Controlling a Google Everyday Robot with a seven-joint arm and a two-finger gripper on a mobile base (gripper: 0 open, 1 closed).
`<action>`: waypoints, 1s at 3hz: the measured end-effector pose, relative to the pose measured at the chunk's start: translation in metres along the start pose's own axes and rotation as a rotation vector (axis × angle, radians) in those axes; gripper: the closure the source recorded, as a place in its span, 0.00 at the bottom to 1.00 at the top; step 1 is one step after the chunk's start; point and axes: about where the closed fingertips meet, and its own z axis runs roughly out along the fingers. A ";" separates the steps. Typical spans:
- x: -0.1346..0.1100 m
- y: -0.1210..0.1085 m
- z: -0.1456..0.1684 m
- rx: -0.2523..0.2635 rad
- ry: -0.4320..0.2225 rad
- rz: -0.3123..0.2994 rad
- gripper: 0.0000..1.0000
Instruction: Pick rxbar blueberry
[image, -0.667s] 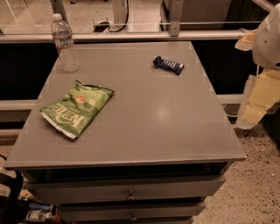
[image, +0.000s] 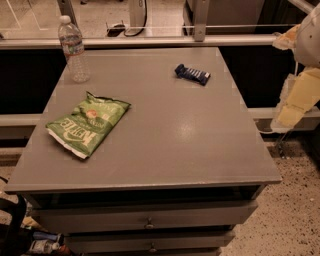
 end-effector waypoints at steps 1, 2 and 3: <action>0.004 -0.047 0.012 0.032 -0.107 0.052 0.00; 0.006 -0.090 0.033 0.060 -0.206 0.109 0.00; 0.007 -0.116 0.057 0.072 -0.249 0.158 0.00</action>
Offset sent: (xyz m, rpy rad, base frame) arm 0.1497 -0.0423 -0.0121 0.3396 -0.1530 -0.0982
